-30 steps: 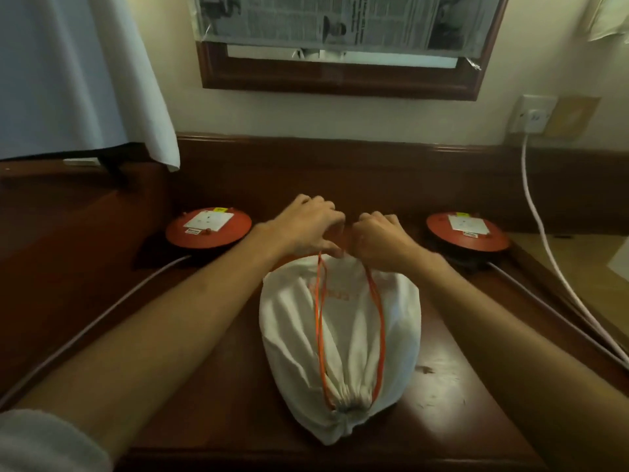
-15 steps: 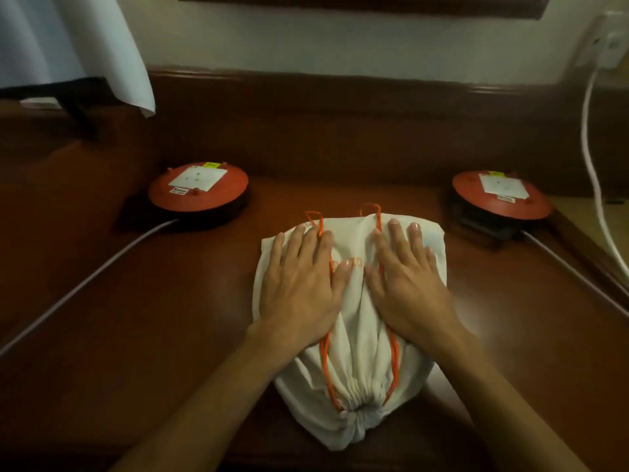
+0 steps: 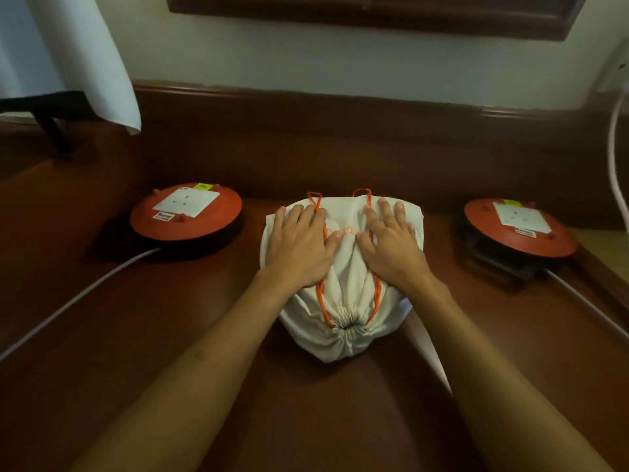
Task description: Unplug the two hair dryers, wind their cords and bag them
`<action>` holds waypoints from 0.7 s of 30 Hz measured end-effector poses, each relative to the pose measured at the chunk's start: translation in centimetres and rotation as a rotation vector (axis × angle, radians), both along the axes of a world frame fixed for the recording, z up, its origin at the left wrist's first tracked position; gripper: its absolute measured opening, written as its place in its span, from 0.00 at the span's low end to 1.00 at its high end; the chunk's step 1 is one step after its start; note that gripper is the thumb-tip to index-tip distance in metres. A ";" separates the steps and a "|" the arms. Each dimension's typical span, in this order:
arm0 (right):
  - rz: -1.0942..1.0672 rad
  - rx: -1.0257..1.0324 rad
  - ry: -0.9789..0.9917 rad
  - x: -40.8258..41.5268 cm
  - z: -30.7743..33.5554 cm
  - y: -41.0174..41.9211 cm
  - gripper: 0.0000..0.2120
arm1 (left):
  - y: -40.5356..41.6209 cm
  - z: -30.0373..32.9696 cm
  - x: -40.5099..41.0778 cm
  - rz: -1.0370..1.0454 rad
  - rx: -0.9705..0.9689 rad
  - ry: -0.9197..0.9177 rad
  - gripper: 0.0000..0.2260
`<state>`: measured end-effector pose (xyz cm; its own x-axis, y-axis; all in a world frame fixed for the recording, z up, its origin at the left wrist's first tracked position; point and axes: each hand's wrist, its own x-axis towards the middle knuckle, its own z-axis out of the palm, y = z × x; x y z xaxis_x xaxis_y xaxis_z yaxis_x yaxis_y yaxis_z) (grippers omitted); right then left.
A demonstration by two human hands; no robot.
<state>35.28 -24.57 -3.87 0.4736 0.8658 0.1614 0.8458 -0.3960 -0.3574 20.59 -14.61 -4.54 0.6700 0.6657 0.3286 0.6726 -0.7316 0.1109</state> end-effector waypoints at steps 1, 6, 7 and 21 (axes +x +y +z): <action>-0.003 0.007 0.008 0.5 0.0 0.7 0.29 | 0.8 0.0 0.5 0.003 0.001 -0.001 0.27; -0.025 0.040 0.004 2.1 -0.4 3.5 0.29 | 3.9 -0.2 2.4 -0.008 0.023 -0.018 0.27; -0.028 0.045 0.003 2.2 -0.4 3.8 0.29 | 4.3 -0.3 2.6 -0.007 0.026 -0.023 0.27; 0.012 0.114 0.145 4.2 -0.3 5.1 0.31 | 6.1 -0.1 3.8 0.000 -0.041 -0.154 0.28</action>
